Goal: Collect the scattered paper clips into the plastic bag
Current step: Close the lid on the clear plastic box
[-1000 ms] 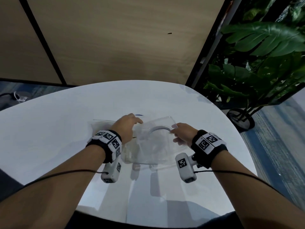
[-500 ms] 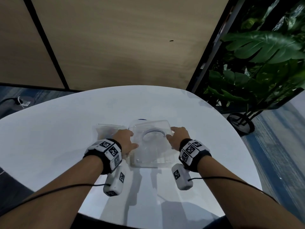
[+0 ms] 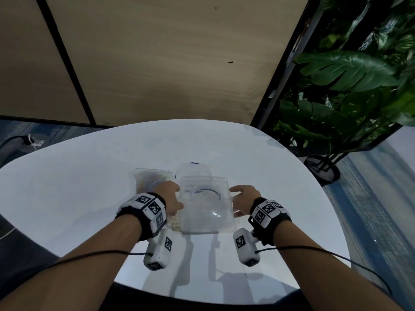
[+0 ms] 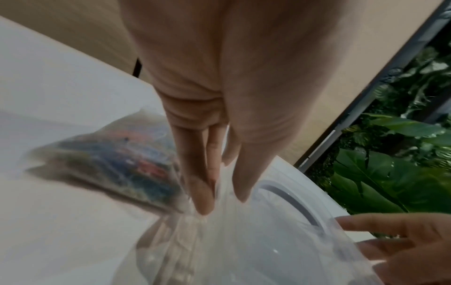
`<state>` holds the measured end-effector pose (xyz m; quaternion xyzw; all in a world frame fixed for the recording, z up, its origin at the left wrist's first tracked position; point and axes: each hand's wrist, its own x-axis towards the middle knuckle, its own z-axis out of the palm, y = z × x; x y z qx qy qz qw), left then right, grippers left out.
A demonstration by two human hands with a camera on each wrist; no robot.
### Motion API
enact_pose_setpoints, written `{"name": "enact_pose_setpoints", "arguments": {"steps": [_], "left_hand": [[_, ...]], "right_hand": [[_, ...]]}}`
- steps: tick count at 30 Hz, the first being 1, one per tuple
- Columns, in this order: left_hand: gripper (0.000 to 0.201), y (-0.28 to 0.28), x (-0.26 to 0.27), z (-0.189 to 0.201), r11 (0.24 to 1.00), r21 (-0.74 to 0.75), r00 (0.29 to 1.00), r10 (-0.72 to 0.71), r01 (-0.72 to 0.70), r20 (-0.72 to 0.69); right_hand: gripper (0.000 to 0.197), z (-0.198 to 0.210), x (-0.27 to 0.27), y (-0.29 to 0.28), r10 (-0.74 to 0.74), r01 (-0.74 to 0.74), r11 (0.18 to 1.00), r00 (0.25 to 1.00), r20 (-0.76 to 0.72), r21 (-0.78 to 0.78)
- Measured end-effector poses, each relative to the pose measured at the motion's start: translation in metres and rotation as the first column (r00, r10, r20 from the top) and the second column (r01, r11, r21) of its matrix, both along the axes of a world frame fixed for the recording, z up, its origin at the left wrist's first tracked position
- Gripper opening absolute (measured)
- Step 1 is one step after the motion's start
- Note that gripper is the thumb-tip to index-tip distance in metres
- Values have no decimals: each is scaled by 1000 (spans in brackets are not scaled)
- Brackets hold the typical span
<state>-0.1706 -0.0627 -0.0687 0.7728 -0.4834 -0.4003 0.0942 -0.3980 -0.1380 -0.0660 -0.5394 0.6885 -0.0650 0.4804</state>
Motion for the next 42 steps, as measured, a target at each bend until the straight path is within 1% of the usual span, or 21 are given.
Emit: {"name": "enact_pose_setpoints", "arguments": {"steps": [1,3,5,7,10,12,15,17,20,22,24,27,29,30,32,34,37,40,42], "left_hand": [[67,4,1,0,1000,-13,999,25,-26,-23],[68,14,2,2,997,-46,996,64,-67,-59],[66,25,-2,0,991,-46,980,121,-129,-159],[63,34,-10,-2,985,-42,965,157,-169,-209],[57,39,-20,-4,973,-83,950,190,-217,-247],[60,39,-22,-1,969,-86,941,202,-233,-272],[65,35,-18,-6,966,-40,923,229,-254,-310],[63,33,-13,-9,967,-27,924,233,-253,-303],[65,31,-6,-9,965,-14,909,241,-261,-339],[65,29,-4,-8,968,-20,920,230,-248,-317],[67,27,-4,-7,967,-36,924,228,-251,-307],[64,26,-7,-6,958,-102,937,236,-269,-255],[64,27,-8,-6,943,-126,933,274,-308,-234],[63,27,-8,-5,936,-119,927,300,-332,-225],[56,28,-7,-5,928,-89,920,339,-362,-198],[48,28,-4,-6,934,-66,926,337,-352,-168],[42,26,-4,-7,944,-69,942,313,-322,-120],[39,23,-8,-7,952,-81,955,290,-294,-60],[35,20,-12,-3,966,-92,970,245,-243,6]], "right_hand": [[42,1,-2,1,-18,18,1000,1000,4,-10],[34,2,-5,1,-8,8,1000,1000,-9,-7],[23,1,-6,2,15,-15,1000,1000,-17,-12],[13,1,-7,1,21,-23,999,999,-50,-39],[18,1,-8,-1,39,-47,996,994,-105,-76],[16,1,-8,-2,23,-31,996,995,-96,-83],[17,0,-9,-7,35,-37,999,998,-55,-26],[19,0,-9,-10,35,-35,999,999,-18,23],[16,-2,-11,-11,43,-43,998,999,-5,51],[16,-5,-10,-10,45,-46,997,999,10,65],[21,-7,-8,-8,4,-6,998,999,37,64],[25,-10,-3,-1,-90,90,996,995,36,-8],[28,-12,-2,2,-127,128,990,992,18,-54],[31,-13,-2,2,-137,138,989,990,27,-47],[34,-14,-4,2,-144,143,990,987,76,19],[31,-13,-7,4,-145,139,988,984,108,62],[21,-15,-9,4,-145,140,989,985,94,54],[19,-18,-10,7,-174,168,984,978,111,56],[18,-18,-12,10,-201,193,979,969,146,71]]}}
